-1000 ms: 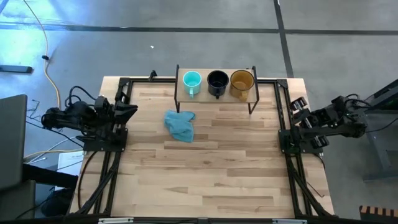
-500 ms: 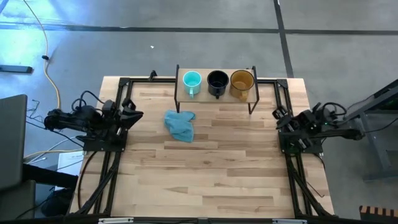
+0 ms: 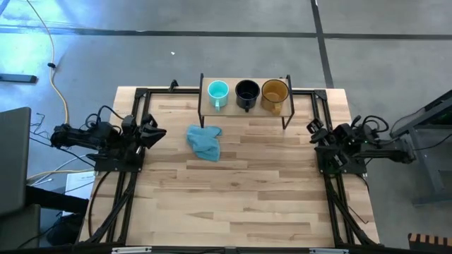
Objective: Stack small to large cups/mugs on shelf
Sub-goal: Return to Home Position
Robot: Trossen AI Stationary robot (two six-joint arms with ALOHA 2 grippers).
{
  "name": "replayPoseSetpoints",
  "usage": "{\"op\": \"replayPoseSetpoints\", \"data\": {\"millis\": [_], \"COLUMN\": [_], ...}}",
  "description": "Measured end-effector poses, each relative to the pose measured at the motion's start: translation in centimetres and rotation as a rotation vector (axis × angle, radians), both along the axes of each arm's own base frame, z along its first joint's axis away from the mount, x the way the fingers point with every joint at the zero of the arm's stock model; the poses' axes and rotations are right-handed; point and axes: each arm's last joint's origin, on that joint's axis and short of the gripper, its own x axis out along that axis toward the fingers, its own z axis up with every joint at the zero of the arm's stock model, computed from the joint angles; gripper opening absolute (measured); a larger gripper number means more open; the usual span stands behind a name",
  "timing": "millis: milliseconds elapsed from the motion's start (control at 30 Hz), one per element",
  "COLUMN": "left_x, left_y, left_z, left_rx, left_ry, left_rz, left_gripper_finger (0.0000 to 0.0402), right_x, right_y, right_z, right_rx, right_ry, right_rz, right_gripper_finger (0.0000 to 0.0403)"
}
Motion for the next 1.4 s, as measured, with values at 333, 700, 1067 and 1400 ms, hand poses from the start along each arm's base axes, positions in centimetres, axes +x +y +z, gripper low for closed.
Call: {"op": "replayPoseSetpoints", "data": {"millis": [333, 700, 1067, 1400], "left_x": [0.1, 0.2, 0.3, 0.4], "left_y": [0.0, 0.0, 0.1, -0.3], "left_z": [-0.3, -0.8, -1.5, -1.5], "left_rx": [0.013, 0.012, 0.048, 0.198], "left_ry": [0.038, 0.09, 0.171, 0.182], "left_rz": [-0.003, -0.005, 0.074, -0.058], "left_gripper_finger": [0.0037, 0.0037, 0.0037, 0.0037], "right_x": [0.3, 1.1, 1.2, 1.4], "right_y": [-0.1, -0.7, -1.4, -1.5], "right_z": [-0.5, -1.8, -2.2, -3.0], "right_rx": [0.035, 0.085, 0.074, 0.099], "right_ry": [0.076, 0.249, 0.278, 0.376], "right_rz": [0.03, -0.019, -0.101, -0.085], "right_gripper_finger": [0.0101, 0.0101, 0.0101, 0.0101]}}
